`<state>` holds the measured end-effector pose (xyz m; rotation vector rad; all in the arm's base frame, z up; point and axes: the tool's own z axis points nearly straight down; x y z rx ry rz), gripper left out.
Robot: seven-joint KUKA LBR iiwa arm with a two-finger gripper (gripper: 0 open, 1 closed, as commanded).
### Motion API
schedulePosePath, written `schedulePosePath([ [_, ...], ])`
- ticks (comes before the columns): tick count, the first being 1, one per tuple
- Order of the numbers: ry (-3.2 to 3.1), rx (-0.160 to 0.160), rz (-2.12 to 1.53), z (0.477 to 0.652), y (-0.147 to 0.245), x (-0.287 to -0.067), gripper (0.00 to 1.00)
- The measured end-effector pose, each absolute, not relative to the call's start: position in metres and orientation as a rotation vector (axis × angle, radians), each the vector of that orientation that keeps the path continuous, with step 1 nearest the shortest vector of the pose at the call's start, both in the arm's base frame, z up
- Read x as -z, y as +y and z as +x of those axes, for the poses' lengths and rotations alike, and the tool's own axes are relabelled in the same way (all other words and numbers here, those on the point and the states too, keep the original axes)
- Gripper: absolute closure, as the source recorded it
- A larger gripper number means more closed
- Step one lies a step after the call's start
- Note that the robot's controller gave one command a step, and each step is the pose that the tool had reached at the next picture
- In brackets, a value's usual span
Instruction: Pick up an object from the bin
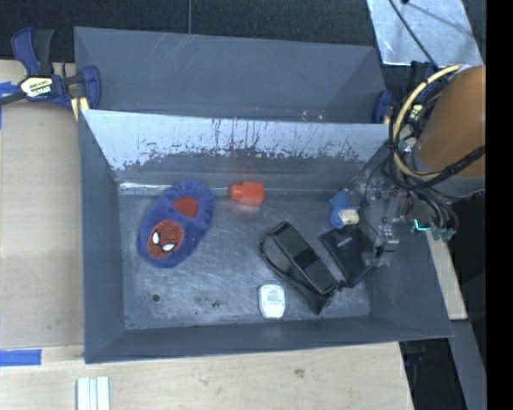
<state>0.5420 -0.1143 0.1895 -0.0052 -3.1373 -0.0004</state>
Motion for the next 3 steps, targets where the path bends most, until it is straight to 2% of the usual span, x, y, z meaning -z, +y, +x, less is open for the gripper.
schedulePosePath([
  [1,-3.130,0.002,0.228,0.5839,-0.1295,-0.0724,0.00],
  [2,-3.136,-0.001,0.231,0.5853,-0.1294,-0.0764,1.00],
  [3,-3.136,-0.001,0.232,0.5853,-0.1295,-0.0764,0.00],
])
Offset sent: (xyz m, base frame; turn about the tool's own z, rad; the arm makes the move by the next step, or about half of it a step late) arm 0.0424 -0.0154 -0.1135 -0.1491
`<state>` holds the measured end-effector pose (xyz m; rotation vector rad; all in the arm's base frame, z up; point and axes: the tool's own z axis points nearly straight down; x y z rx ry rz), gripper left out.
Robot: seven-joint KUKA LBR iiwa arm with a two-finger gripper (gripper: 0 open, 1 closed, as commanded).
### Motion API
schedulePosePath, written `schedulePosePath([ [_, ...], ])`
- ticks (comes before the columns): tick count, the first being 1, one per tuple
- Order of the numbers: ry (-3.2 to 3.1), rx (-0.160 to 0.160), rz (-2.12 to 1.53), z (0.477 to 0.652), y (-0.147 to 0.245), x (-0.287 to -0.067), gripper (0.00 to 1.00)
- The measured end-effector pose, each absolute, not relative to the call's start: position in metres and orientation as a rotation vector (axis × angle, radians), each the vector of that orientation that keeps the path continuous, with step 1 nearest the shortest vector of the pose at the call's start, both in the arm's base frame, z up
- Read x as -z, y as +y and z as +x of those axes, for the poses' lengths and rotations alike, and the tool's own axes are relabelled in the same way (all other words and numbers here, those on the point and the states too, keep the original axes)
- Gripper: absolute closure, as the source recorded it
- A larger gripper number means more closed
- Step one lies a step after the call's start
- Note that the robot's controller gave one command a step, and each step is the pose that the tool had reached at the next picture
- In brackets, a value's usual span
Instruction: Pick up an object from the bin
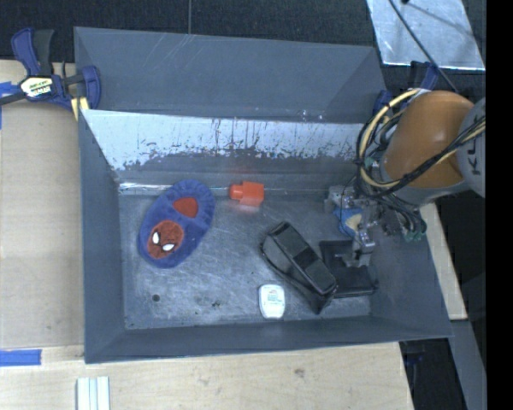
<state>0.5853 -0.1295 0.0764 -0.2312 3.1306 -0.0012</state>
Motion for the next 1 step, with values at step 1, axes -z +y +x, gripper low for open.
schedulePosePath([
  [1,3.127,-0.001,-0.320,0.5213,-0.1311,-0.0695,0.00],
])
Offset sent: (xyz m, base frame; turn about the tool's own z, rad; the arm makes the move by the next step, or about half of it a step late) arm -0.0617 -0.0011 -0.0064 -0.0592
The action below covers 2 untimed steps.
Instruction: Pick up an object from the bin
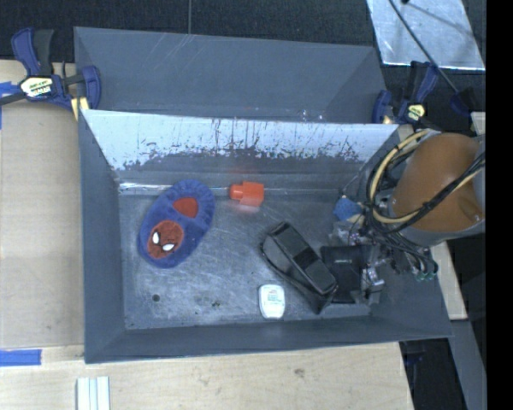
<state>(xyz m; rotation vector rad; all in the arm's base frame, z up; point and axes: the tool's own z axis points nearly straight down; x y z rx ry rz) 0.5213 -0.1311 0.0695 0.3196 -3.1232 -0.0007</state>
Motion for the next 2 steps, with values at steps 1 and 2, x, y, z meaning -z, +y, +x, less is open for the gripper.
schedulePosePath([
  [1,-3.130,-0.002,0.327,0.525,-0.131,-0.071,1.00],
  [2,-3.138,-0.007,0.320,0.541,-0.131,-0.212,1.00],
])
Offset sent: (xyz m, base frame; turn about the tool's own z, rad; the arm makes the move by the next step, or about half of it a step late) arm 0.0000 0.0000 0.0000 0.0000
